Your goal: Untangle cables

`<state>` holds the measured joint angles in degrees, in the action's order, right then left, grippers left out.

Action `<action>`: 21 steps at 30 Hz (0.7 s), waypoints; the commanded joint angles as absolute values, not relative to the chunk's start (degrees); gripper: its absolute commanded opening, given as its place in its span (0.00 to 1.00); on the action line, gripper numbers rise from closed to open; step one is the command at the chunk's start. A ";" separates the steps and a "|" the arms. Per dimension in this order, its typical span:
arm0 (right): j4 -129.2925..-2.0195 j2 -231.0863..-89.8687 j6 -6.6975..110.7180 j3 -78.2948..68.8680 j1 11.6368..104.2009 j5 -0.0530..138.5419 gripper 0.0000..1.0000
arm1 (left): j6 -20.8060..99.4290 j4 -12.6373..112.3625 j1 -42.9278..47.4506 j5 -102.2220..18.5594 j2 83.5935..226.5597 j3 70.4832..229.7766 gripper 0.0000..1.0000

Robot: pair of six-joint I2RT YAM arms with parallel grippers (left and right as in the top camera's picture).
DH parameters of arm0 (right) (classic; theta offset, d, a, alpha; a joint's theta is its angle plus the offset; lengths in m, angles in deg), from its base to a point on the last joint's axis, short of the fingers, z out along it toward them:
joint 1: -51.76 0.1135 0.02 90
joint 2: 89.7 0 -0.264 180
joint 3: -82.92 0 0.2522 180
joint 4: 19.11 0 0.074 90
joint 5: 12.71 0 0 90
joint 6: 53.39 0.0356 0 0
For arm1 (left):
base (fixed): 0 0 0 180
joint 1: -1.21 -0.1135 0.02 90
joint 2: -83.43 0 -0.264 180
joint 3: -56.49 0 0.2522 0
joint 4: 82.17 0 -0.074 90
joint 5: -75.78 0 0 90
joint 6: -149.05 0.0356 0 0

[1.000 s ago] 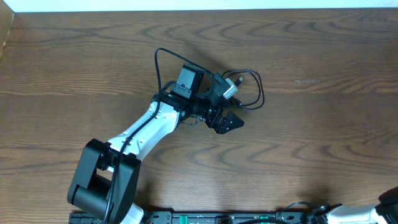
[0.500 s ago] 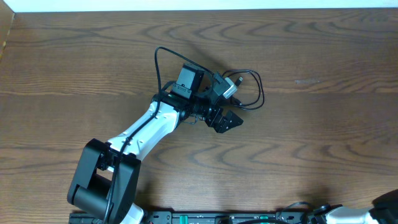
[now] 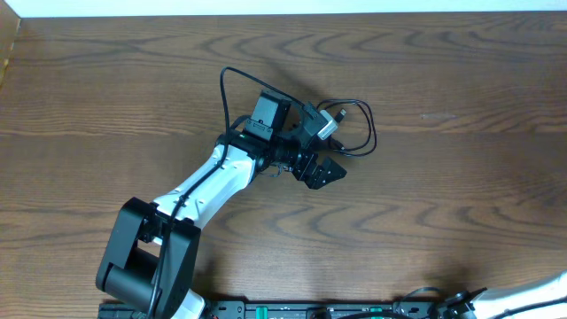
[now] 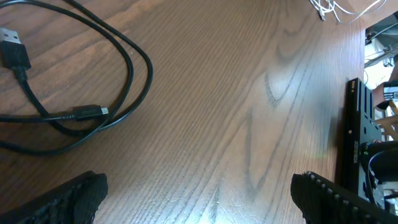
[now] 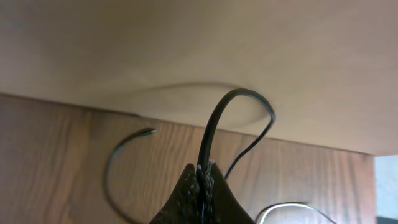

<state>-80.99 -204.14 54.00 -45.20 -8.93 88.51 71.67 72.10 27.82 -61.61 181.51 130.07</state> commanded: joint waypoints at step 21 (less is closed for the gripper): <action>-79.72 -207.96 51.77 -45.60 -0.45 83.03 0.99 | 70.75 73.02 31.19 -61.50 180.77 130.09 1.00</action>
